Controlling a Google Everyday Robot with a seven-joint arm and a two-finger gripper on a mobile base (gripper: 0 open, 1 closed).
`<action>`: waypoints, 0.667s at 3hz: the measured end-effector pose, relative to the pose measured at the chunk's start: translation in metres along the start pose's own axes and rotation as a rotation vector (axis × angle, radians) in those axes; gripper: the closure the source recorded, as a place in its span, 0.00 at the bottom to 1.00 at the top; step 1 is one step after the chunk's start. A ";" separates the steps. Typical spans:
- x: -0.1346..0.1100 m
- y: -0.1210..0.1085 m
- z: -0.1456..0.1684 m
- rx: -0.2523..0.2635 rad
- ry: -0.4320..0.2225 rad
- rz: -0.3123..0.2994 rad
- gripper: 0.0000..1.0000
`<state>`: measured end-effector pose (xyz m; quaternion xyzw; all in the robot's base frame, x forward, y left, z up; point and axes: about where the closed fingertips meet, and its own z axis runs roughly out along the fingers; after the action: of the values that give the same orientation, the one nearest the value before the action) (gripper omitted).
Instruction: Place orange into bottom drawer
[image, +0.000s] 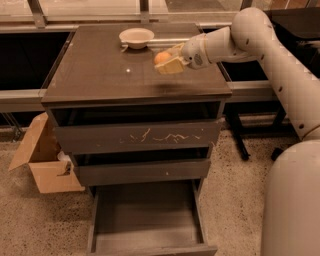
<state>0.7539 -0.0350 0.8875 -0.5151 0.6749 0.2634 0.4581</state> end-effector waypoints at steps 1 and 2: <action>-0.009 0.013 -0.002 -0.029 -0.007 -0.034 1.00; -0.009 0.013 -0.002 -0.029 -0.007 -0.034 1.00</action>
Offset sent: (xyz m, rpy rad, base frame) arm -0.0124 0.0065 0.0071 -0.0040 -0.0172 0.0415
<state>0.7415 -0.0284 0.8945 -0.5323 0.6605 0.2671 0.4572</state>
